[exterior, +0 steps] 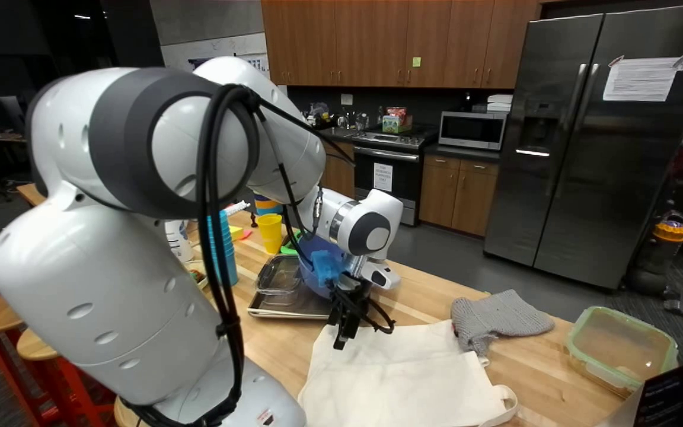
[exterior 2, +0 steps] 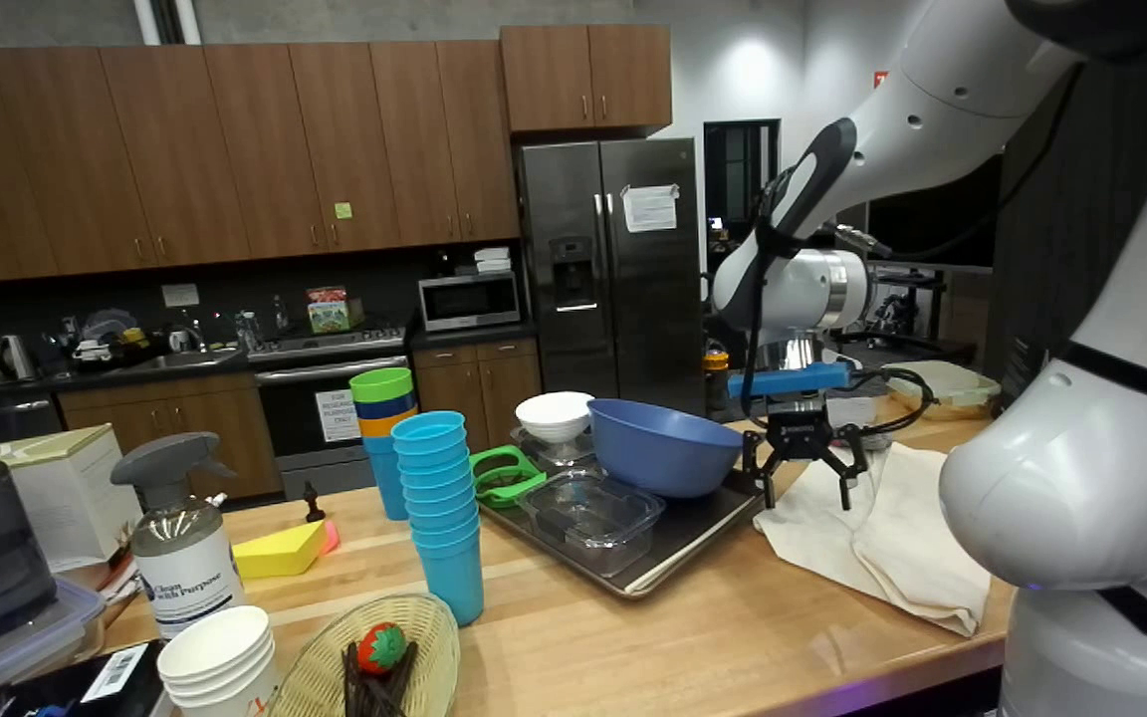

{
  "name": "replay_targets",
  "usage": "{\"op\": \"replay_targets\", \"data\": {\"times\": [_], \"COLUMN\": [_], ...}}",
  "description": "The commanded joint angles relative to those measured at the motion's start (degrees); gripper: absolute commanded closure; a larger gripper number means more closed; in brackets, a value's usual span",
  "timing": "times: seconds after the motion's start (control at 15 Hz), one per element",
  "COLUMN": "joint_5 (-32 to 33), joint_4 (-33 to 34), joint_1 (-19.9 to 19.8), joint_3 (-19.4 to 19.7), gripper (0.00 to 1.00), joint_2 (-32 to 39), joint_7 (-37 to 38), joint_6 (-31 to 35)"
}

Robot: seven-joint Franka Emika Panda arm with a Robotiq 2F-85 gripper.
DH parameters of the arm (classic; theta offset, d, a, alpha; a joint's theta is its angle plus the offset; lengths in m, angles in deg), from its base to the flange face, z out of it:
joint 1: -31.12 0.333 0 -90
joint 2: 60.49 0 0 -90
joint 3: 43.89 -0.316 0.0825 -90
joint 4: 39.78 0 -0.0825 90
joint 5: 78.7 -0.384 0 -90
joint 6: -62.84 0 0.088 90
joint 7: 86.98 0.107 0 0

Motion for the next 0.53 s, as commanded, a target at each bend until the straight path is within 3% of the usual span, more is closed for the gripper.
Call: {"op": "replay_targets", "data": {"times": [0.0, 0.47], "joint_5": [1.5, 1.6], "joint_4": [-1.1, -2.2], "joint_1": [-0.2, -0.1], "joint_3": [-0.4, 0.0], "gripper": [0.00, 0.00], "joint_2": [-1.4, -1.4], "joint_7": [0.4, -0.9], "joint_6": [6.6, 12.4]}}
